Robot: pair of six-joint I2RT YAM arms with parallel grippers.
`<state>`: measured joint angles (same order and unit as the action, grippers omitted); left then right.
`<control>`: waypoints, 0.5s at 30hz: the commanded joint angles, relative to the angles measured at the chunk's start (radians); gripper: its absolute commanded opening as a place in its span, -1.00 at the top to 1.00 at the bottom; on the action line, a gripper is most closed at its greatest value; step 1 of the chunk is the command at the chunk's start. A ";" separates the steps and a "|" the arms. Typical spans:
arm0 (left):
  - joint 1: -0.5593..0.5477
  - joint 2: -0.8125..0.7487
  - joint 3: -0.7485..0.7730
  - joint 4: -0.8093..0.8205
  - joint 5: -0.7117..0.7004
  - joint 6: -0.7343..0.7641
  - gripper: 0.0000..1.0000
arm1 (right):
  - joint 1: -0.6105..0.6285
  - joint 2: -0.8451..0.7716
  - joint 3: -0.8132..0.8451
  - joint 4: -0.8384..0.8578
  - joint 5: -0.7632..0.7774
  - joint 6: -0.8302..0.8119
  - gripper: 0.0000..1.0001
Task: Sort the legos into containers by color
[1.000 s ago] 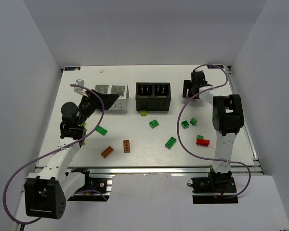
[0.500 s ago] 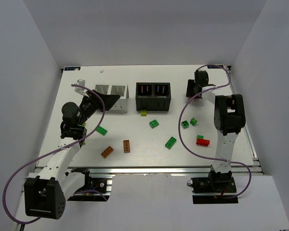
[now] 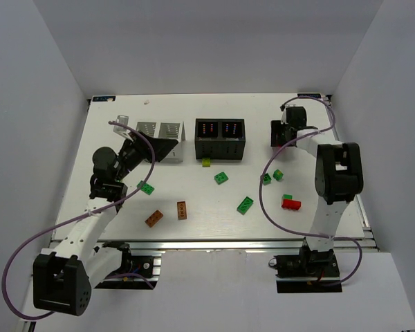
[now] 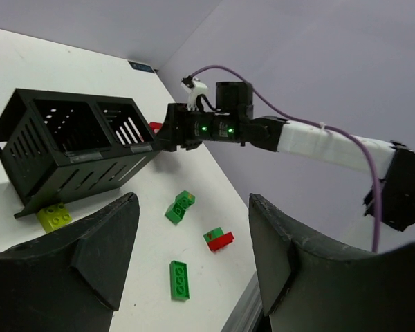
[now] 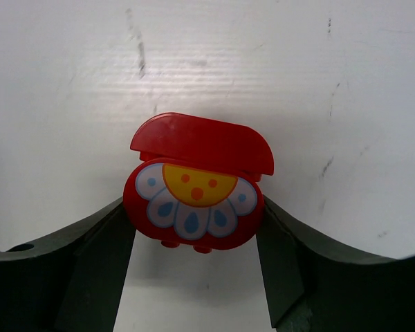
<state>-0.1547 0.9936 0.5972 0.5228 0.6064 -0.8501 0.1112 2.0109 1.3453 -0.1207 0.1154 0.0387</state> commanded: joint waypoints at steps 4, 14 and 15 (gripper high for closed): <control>-0.077 0.014 0.024 -0.004 0.052 0.026 -0.50 | -0.004 -0.300 -0.139 0.001 -0.250 -0.259 1.00; -0.203 0.108 0.026 0.029 0.092 0.000 -0.56 | 0.031 -0.621 -0.300 -0.255 -0.798 -0.729 1.00; -0.213 0.114 0.026 0.028 0.093 0.003 -0.56 | 0.066 -0.647 -0.319 -0.261 -0.789 -0.767 1.00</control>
<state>-0.3294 1.0962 0.5976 0.5301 0.6716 -0.8505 0.1310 1.4330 1.0660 -0.2859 -0.5110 -0.5133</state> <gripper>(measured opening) 0.780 0.700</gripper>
